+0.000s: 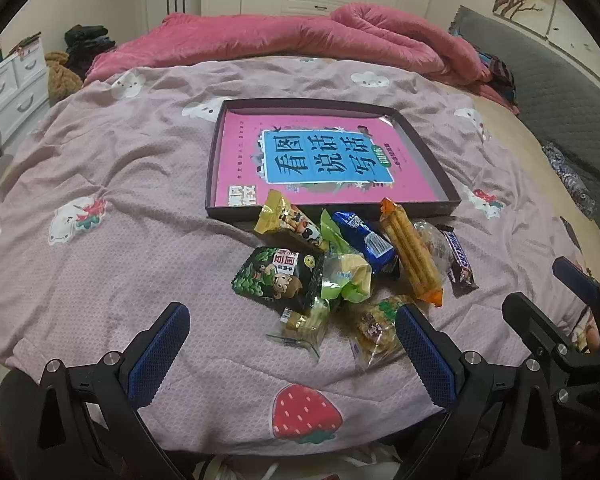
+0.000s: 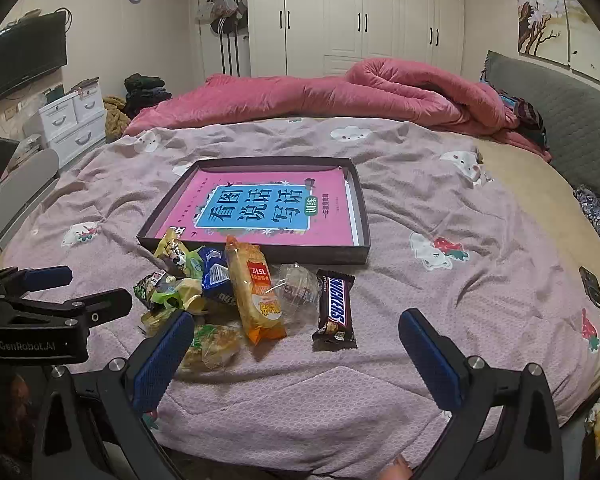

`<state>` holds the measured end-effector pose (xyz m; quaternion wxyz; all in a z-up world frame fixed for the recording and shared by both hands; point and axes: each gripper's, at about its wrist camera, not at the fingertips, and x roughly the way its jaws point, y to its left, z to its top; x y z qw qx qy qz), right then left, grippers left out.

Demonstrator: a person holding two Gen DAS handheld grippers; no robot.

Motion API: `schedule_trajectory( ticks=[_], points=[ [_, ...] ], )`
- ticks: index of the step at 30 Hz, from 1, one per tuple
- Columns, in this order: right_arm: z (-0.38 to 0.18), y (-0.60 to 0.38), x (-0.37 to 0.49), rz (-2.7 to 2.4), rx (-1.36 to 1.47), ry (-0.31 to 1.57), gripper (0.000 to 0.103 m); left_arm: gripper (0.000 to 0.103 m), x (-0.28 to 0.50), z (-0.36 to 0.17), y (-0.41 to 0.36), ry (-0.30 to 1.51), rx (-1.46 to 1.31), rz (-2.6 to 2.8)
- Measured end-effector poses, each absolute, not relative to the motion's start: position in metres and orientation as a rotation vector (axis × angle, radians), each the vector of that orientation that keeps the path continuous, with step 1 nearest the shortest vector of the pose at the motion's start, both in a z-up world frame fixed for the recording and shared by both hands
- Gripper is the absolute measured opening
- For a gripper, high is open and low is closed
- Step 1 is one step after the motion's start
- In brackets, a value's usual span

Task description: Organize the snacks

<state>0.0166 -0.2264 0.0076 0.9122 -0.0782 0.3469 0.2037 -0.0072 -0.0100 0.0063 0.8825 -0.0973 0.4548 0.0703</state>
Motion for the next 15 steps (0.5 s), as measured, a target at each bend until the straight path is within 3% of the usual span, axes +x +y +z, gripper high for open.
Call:
schedule_trajectory(
  ticks=[15],
  points=[
    [0.0048, -0.2263, 0.0179, 0.417, -0.163, 0.726, 0.103, 0.102, -0.0056, 0.0043, -0.0134, 0.957, -0.183, 0.145]
  ],
)
